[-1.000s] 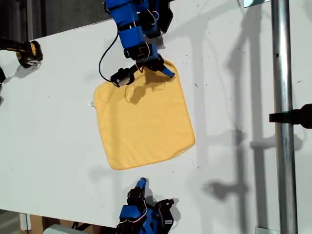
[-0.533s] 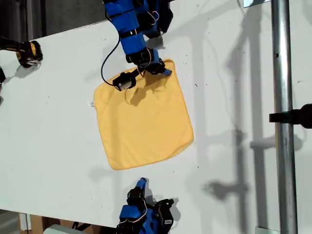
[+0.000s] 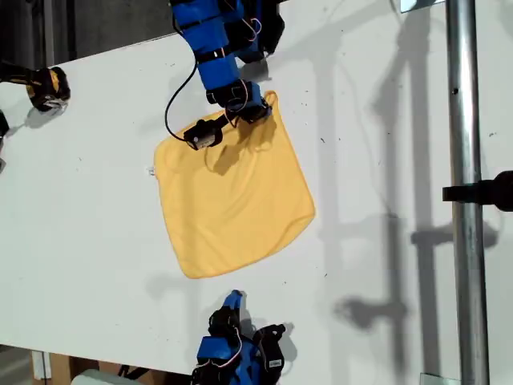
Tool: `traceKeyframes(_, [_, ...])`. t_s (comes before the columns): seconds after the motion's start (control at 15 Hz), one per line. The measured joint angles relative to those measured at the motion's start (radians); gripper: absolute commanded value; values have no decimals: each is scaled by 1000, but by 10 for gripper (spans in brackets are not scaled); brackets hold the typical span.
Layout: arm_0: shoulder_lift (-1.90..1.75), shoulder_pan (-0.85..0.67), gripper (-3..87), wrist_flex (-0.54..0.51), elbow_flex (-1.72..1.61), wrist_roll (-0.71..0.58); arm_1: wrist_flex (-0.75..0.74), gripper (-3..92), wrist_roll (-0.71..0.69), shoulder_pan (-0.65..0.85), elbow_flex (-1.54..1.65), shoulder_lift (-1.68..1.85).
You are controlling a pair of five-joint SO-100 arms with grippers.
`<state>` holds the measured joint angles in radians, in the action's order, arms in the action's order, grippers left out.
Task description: Grasp corners of a towel and fold twice.
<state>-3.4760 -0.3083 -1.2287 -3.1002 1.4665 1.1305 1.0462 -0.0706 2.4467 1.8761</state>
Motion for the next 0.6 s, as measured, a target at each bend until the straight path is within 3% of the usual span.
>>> traceKeyframes(0.13, [64, 35, -17, 54, 64, 2, -6, 0, 0, -5, 0, 0])
traceKeyframes(0.33, [541, 94, -17, 80, 440, -67, -12, 0, 0, -8, 0, 0])
traceKeyframes(0.6, [1247, 167, -17, 17, 1043, -267, -12, 0, 0, -8, 0, 0])
